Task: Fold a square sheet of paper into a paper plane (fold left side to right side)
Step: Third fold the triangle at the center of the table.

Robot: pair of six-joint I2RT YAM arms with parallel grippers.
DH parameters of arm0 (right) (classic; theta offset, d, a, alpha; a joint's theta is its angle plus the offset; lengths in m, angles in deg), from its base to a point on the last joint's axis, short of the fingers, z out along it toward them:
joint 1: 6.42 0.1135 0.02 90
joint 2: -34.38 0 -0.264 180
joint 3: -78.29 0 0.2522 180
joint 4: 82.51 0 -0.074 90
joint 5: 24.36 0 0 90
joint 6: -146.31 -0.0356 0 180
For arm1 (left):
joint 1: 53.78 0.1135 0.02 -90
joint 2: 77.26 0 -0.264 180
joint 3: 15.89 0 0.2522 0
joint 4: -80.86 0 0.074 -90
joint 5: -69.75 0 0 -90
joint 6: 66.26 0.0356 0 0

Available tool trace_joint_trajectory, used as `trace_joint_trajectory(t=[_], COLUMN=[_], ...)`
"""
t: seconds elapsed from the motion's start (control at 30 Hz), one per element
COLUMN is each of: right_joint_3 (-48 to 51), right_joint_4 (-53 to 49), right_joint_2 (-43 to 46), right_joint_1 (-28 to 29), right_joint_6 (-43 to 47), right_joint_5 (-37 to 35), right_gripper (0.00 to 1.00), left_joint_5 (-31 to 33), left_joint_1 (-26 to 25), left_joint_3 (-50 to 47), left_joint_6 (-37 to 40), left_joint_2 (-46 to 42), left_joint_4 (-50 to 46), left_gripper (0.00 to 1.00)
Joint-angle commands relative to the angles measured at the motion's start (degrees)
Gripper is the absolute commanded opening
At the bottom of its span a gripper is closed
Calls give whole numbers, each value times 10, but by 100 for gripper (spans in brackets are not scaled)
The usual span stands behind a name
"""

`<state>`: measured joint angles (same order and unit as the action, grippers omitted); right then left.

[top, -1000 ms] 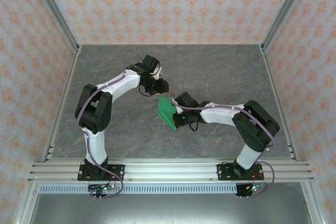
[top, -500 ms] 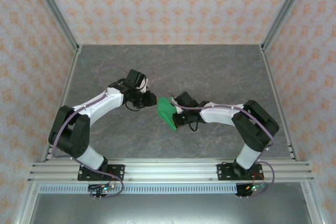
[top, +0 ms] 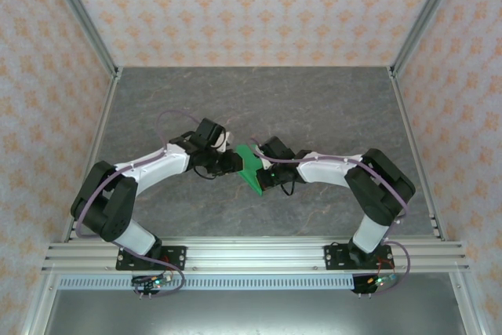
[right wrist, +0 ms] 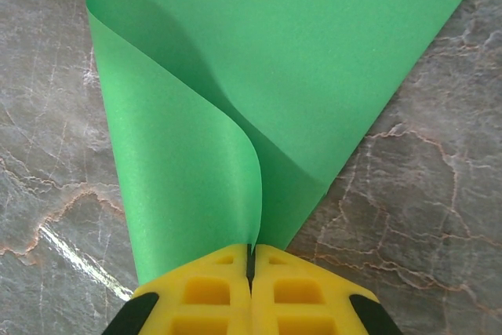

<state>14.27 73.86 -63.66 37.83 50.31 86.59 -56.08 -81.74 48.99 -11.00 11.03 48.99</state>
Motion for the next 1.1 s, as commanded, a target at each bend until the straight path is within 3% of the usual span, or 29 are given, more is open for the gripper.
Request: trace_joint_trajectory(t=[0.0, 1.07], right_joint_3=[17, 10], right_joint_4=[-44, -54], right_joint_2=[-38, -45], right_joint_1=[9, 9], right_joint_6=[5, 8], right_joint_5=[-20, -17], right_gripper=[0, 0], left_joint_5=[-12, -23], left_joint_1=[-11, -32], left_joint_3=[7, 29], left_joint_6=[-12, -50], left_joint_2=[17, 119], left_joint_4=[26, 106], left_gripper=[26, 21])
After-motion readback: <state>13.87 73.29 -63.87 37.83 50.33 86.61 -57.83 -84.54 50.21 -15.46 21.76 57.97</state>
